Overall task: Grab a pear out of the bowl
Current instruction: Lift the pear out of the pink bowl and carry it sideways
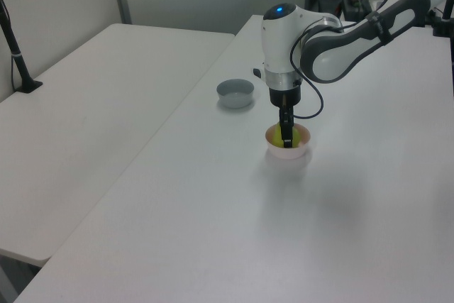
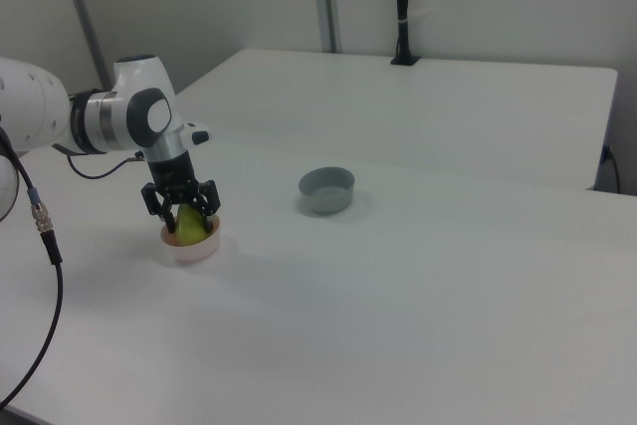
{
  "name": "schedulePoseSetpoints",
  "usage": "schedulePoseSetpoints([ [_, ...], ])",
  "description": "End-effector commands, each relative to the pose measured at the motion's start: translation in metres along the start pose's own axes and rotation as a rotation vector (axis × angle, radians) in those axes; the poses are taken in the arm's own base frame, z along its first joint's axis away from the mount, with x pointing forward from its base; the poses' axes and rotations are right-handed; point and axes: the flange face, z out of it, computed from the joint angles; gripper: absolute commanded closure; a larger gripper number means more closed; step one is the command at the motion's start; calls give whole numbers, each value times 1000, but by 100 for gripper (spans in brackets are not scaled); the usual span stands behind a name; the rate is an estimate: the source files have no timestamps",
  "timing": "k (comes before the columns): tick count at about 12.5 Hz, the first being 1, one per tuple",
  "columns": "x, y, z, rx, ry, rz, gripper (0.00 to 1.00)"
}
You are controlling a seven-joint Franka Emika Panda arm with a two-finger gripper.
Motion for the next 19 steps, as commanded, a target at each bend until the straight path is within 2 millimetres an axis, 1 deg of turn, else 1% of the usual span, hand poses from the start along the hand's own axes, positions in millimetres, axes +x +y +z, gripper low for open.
schedulePoseSetpoints([
  [1,-11,-1,-29,-24,-6,-11,41],
  [4,-13,3,-59,-26,-4,3,41],
  [6,-19,7,-88,-23,6,11,41],
  [7,-23,10,-106,-10,20,23,41],
  [9,-31,15,-123,-13,18,34,41],
  [10,-32,21,-124,-15,11,42,41],
  [12,-35,51,-128,-16,14,78,41],
  [13,-40,85,-128,-18,13,90,41],
  [15,-51,132,-125,-35,5,119,41],
  [16,-54,146,-124,-40,1,121,41],
  [17,-64,177,-121,-51,-10,130,41],
  [18,-71,194,-120,-56,-13,132,41],
  [19,-74,208,-116,-61,-14,145,41],
])
